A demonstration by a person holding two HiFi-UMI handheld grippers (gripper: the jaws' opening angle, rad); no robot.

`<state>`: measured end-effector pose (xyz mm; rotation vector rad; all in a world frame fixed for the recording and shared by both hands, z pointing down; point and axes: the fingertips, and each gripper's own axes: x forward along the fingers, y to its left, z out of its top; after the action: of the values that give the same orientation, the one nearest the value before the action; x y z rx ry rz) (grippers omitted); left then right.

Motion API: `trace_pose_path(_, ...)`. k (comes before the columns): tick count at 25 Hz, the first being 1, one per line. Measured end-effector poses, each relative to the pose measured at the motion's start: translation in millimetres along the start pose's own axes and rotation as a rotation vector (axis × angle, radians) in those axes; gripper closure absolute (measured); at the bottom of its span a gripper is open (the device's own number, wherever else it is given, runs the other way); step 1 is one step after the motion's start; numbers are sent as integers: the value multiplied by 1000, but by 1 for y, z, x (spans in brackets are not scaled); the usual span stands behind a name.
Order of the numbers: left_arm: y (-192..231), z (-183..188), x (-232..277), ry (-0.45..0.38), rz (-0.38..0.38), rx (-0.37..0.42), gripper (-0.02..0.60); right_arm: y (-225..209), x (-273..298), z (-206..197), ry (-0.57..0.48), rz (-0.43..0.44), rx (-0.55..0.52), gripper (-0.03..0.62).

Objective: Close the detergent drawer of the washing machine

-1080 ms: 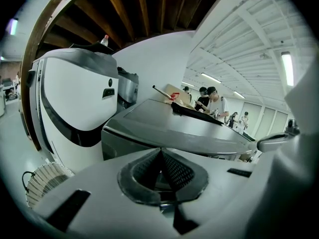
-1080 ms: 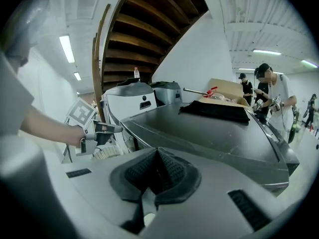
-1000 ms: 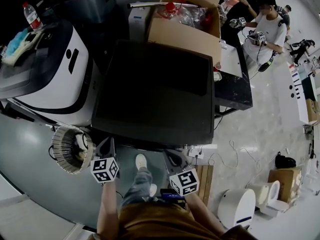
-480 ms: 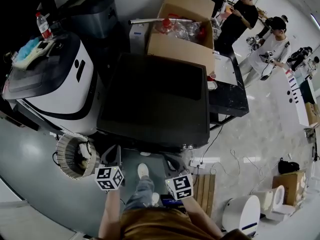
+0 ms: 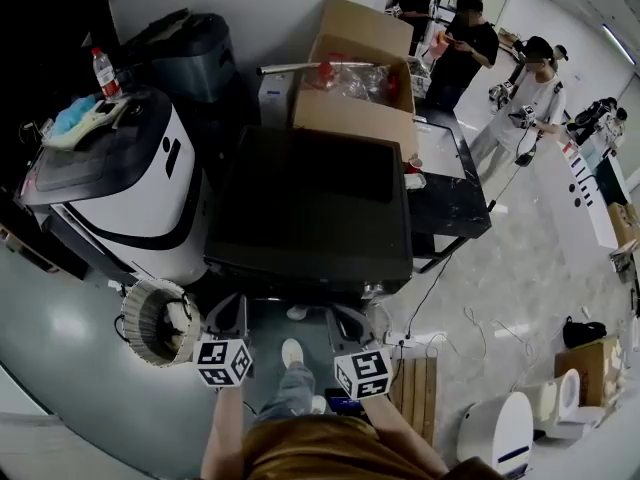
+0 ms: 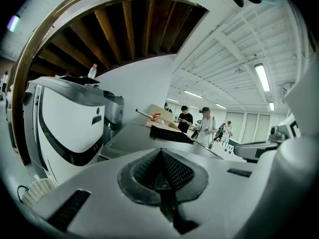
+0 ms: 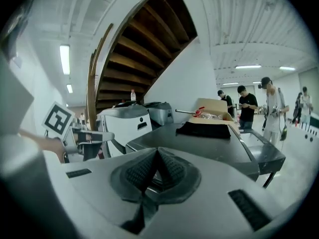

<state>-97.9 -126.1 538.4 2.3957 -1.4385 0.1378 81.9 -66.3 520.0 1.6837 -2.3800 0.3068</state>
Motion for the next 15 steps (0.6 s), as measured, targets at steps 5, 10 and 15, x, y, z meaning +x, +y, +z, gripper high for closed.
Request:
trace_pose_path(5,-8,24,-23,-61,-4,16,557,8,-18,25,-72,-3,36,582)
trace_pose_path(10,-13,40,-38,-115,3,15,557,7,-28,34,-107,-22,67,582)
trace_pose_path(15,-19,48,-48,-138,0,29,557,9,-35,39,-126,-26,59,582)
